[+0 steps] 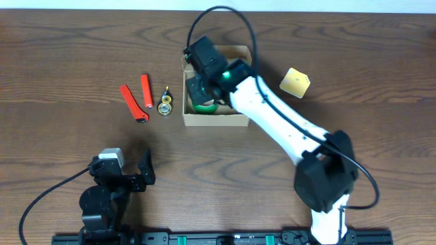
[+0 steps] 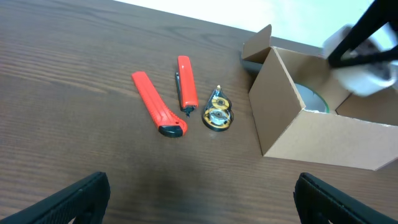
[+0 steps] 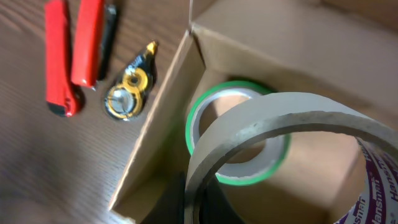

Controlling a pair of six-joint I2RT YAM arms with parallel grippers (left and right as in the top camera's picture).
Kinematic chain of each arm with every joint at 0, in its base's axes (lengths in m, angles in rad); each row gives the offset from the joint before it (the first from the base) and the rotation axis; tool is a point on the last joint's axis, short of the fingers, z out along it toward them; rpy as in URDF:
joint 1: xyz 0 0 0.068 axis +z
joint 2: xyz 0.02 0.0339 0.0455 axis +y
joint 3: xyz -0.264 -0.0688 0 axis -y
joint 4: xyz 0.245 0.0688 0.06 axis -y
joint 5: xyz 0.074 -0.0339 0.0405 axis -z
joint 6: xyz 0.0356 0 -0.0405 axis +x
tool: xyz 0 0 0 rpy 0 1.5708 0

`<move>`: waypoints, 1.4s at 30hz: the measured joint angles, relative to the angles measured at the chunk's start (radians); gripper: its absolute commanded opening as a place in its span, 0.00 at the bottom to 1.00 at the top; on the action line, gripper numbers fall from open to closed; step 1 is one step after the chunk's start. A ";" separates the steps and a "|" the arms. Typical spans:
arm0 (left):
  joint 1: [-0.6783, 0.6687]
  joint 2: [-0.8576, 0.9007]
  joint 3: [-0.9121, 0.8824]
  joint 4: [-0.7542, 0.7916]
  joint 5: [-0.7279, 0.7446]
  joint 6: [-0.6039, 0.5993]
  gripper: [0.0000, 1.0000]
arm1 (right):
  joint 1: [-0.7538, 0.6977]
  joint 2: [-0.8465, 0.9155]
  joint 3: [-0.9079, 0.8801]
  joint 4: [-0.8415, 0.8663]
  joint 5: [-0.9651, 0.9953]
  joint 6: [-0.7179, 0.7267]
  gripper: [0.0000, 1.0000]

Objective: Pack container
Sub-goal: 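Grasp clear tape roll and place it in the box with right gripper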

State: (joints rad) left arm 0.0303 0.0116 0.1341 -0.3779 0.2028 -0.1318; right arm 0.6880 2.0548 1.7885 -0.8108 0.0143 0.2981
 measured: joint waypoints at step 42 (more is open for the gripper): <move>0.000 0.000 0.000 0.000 0.000 0.000 0.95 | -0.038 0.014 0.093 -0.142 -0.005 -0.056 0.45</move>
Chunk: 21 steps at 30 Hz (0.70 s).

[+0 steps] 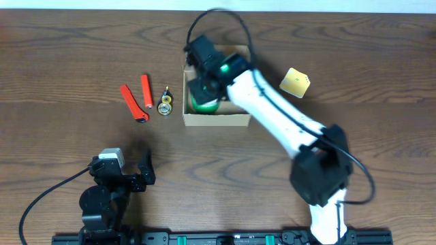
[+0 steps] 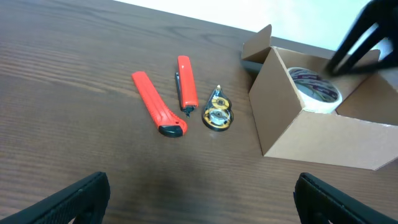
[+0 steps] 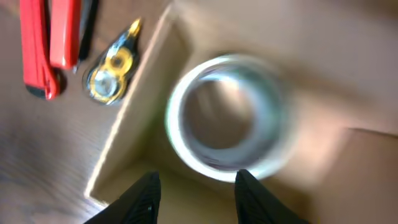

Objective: Pack container
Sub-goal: 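Grasp clear tape roll and place it in the box with right gripper, then move right gripper to the yellow notepad and grasp it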

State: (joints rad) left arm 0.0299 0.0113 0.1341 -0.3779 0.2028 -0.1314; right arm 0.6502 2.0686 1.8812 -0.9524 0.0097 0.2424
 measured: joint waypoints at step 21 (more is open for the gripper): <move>0.000 0.000 0.000 0.000 0.000 0.000 0.95 | -0.603 0.004 -0.050 -0.054 0.043 -0.169 0.99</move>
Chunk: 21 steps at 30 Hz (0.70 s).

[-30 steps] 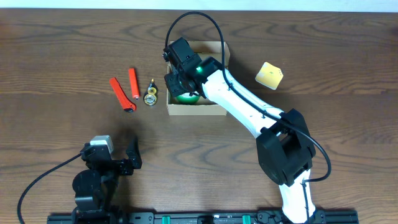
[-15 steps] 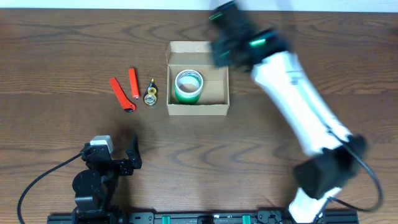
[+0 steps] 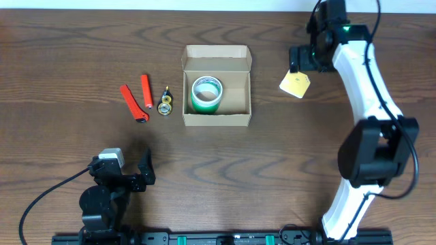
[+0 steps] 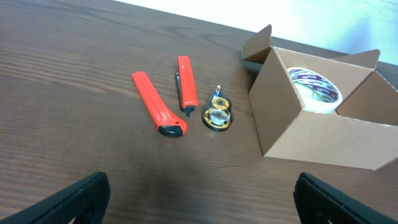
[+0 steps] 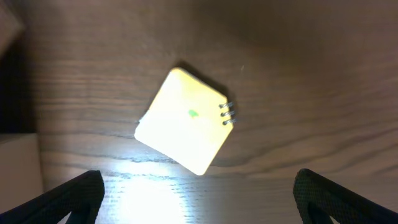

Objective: Pack container
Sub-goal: 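Move right gripper to the yellow notepad and grasp it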

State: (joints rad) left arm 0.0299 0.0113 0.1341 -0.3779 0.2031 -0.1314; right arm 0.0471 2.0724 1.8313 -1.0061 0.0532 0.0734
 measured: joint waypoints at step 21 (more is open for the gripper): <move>0.000 0.000 0.000 0.000 0.000 0.000 0.95 | 0.005 0.206 -0.002 0.108 0.036 0.467 0.99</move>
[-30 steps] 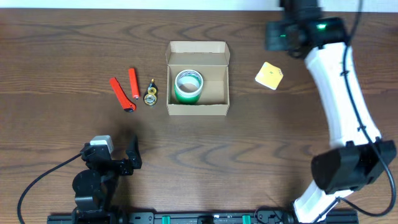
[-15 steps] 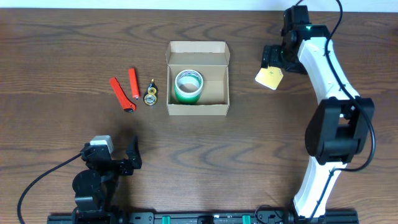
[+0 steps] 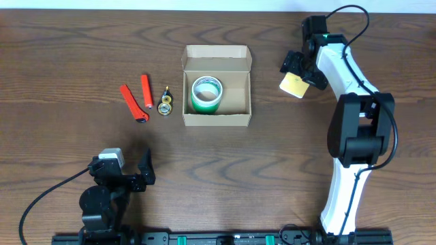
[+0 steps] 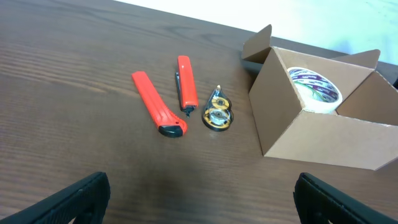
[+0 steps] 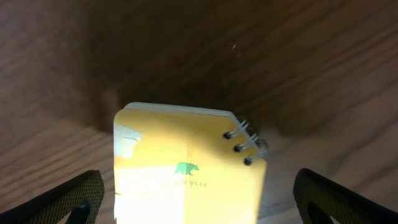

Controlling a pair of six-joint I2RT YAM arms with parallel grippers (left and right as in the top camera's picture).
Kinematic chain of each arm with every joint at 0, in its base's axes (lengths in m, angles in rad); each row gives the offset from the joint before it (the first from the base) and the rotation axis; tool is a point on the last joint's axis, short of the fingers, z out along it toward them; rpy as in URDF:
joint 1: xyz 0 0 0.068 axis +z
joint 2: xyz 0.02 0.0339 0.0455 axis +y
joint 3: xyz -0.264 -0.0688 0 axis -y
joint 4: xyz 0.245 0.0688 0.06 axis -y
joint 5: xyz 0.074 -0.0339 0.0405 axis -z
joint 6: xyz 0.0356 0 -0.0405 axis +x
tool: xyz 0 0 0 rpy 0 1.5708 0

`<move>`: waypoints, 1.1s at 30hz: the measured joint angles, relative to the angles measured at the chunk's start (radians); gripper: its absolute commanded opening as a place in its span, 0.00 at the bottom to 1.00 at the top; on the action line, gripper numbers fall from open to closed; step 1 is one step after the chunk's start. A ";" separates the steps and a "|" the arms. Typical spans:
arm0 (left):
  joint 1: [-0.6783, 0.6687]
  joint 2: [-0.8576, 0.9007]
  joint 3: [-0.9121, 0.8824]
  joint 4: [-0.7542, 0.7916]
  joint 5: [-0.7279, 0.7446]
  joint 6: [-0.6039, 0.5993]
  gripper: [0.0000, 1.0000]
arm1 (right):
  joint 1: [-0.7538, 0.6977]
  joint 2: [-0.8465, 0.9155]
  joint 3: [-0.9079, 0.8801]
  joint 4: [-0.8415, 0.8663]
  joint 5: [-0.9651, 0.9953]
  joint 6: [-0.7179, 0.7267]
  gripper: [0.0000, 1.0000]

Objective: Pack container
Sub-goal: 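Move right gripper to the yellow notepad and grasp it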

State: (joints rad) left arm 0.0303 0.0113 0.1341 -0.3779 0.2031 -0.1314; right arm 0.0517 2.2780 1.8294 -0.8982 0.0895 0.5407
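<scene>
An open cardboard box (image 3: 216,117) stands mid-table with a white tape roll (image 3: 206,90) stacked on a green one (image 3: 202,105). Left of it lie a red utility knife (image 3: 133,103), a red pen (image 3: 146,91) and a yellow correction tape (image 3: 164,104). A small yellow spiral notepad (image 3: 295,84) lies right of the box. My right gripper (image 3: 300,68) hangs open just above it, its fingers (image 5: 68,200) on either side of the pad (image 5: 186,171). My left gripper (image 4: 199,198) stands open near the table's front, nothing in it.
The box's back flap (image 4: 261,42) stands up toward the left wrist camera. The right arm (image 3: 347,75) reaches along the table's right side. Bare wood lies in front of the box.
My right gripper has dropped closer to the yellow notepad, which now fills the space between its open fingers. The left arm and the other items have not moved.
My right gripper held the white tape roll over the green roll in the box. Then it stood open above the box with the white roll lying on the green one. After that it was over the notepad at the right, and now it is low on it.
</scene>
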 measured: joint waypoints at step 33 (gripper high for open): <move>0.000 0.000 0.000 0.000 0.000 0.000 0.95 | 0.020 0.050 0.000 0.033 -0.026 0.000 0.98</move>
State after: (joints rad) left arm 0.0299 0.0113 0.1341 -0.3779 0.2028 -0.1314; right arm 0.0715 2.3280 1.8290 -0.8650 0.0639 0.5407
